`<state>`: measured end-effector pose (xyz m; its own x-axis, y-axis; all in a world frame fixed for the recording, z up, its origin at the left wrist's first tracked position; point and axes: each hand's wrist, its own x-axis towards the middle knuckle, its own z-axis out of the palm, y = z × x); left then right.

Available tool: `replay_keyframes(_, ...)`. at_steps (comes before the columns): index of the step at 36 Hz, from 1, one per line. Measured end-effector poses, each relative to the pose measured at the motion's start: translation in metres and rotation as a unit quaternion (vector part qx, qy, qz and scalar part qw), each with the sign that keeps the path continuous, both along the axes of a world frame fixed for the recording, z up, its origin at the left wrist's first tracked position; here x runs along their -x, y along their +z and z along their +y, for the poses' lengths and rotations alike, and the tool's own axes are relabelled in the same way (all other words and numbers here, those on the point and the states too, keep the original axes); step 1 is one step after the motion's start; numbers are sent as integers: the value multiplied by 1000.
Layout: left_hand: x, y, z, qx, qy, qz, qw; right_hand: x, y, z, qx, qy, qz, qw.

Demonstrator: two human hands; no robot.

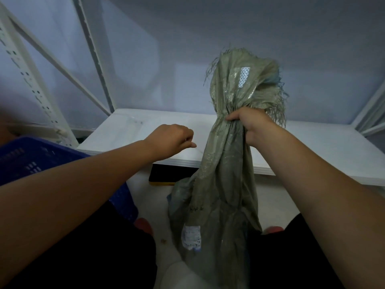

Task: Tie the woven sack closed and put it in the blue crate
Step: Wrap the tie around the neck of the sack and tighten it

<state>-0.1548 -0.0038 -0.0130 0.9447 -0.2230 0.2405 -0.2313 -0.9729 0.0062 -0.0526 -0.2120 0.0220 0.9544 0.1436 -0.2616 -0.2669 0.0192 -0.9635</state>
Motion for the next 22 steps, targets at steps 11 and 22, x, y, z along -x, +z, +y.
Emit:
replay_keyframes(11, -9, 1, 4, 40, -20, 3, 999, 1, -1, -8, 5, 11, 10, 1000)
replay_keyframes(22, -13, 5, 6, 187, 37, -34, 981, -4, -4, -7, 13, 12, 14, 1000)
